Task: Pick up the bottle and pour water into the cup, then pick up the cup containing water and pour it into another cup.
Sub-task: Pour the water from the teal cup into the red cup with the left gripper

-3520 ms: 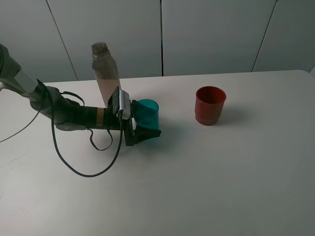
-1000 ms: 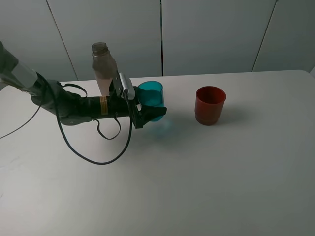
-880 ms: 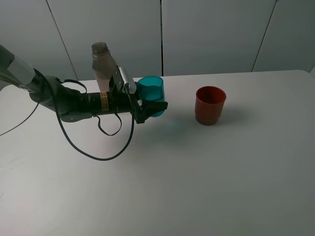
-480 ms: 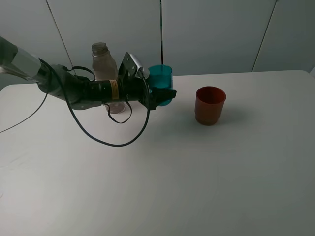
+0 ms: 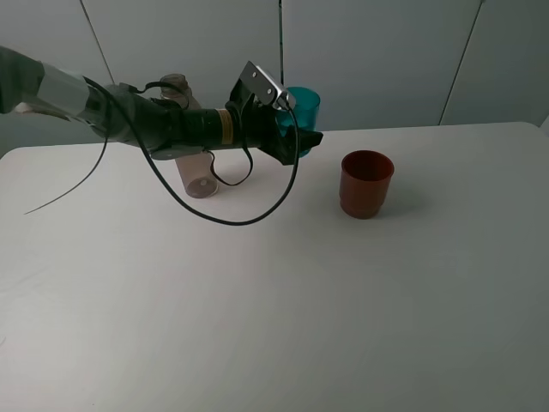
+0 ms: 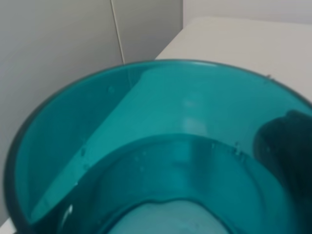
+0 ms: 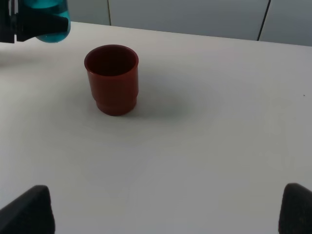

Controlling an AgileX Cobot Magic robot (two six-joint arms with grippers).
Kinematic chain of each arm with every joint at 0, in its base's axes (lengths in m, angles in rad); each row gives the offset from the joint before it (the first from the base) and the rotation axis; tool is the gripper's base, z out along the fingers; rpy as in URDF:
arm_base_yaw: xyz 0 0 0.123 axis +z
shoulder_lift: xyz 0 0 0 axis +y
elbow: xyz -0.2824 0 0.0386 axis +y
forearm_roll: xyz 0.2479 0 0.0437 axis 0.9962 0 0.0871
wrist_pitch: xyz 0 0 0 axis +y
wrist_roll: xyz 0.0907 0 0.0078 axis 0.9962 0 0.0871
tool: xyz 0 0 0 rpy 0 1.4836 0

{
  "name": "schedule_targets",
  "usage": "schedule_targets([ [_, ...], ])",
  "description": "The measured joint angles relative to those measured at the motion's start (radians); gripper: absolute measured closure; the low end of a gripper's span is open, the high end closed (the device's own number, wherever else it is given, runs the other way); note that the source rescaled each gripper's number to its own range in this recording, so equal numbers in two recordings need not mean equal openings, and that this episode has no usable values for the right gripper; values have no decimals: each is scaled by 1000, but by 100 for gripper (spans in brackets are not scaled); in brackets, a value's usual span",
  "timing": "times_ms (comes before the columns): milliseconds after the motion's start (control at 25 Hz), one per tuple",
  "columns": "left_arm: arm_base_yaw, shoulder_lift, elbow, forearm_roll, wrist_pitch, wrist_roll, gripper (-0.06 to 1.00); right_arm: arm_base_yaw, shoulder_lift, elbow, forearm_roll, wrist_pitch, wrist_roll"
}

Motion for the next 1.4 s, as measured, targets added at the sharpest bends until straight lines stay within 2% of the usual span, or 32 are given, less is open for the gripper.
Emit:
schedule_targets([
  [440, -35, -2, -108, 17, 96, 33, 89, 0, 0, 0, 0, 0, 0],
  [840, -62, -2, -120, 21, 171, 173, 89, 0, 0, 0, 0, 0, 0],
  [1120, -82, -2, -131, -35, 185, 287, 89, 0, 0, 0, 0, 0, 0],
  [1400, -105, -2, -131, -167, 216, 469, 89, 0, 0, 0, 0, 0, 0],
])
